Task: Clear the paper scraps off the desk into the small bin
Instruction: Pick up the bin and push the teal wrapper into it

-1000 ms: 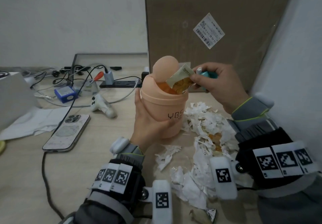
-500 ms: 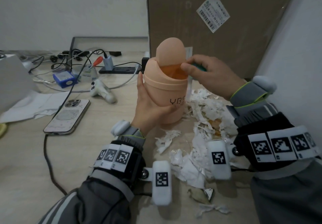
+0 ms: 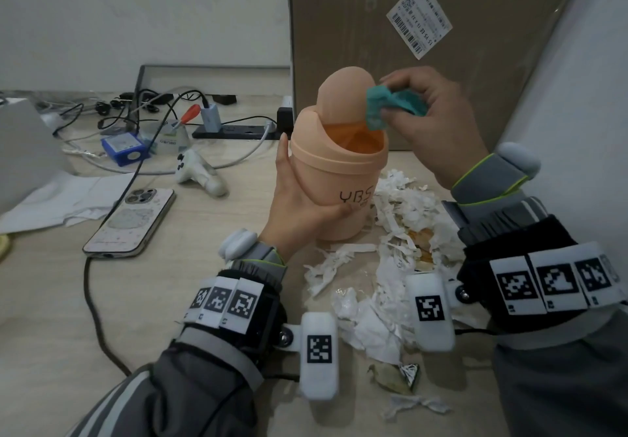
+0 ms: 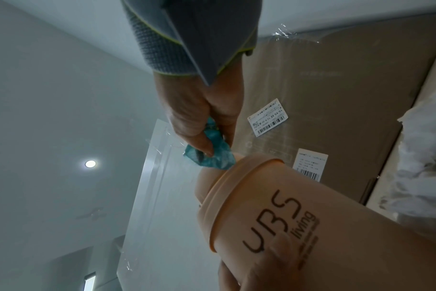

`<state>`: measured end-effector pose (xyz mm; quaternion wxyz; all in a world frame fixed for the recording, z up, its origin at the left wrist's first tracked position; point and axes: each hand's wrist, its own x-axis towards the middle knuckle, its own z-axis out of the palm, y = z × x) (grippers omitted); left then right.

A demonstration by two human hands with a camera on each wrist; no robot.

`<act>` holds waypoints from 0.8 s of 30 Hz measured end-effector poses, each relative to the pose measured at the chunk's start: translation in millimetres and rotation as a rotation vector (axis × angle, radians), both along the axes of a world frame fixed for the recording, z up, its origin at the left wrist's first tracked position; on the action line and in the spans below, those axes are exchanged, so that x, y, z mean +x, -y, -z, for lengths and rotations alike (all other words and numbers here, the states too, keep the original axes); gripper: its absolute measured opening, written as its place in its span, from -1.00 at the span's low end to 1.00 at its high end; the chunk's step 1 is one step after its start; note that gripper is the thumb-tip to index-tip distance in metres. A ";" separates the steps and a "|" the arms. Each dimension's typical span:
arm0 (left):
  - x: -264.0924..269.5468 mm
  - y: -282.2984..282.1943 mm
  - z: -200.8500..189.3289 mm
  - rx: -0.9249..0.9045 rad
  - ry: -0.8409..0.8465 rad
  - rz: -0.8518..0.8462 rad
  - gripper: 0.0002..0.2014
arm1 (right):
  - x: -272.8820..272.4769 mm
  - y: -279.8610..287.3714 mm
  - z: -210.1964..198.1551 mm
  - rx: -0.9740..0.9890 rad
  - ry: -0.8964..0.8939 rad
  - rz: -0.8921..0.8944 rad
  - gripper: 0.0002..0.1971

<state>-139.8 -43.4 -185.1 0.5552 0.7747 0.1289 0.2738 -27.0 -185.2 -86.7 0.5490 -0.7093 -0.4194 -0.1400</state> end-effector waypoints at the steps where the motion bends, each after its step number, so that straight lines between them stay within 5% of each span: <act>1: -0.1 0.3 -0.3 -0.001 -0.002 0.007 0.53 | 0.8 -1.1 -0.2 0.012 0.013 0.020 -0.82; 7: -0.6 1.3 -1.9 -0.019 0.011 0.054 0.52 | -4.6 -4.1 2.6 0.033 0.047 -0.011 -0.80; 12: 0.5 2.3 -0.4 -0.015 0.038 0.067 0.51 | -7.9 -7.3 6.6 -0.190 0.091 -0.007 -0.90; 17: 2.2 1.6 1.9 -0.006 0.041 0.042 0.51 | -5.8 -3.5 4.9 -0.452 0.138 -0.048 -0.46; 21: 2.8 0.6 3.2 -0.021 0.034 0.014 0.51 | -4.4 4.0 -0.7 -0.362 0.159 0.011 -0.87; 24: 3.7 -1.0 4.4 -0.025 0.038 0.000 0.46 | -6.2 9.8 -4.8 -0.344 0.130 -0.009 -0.92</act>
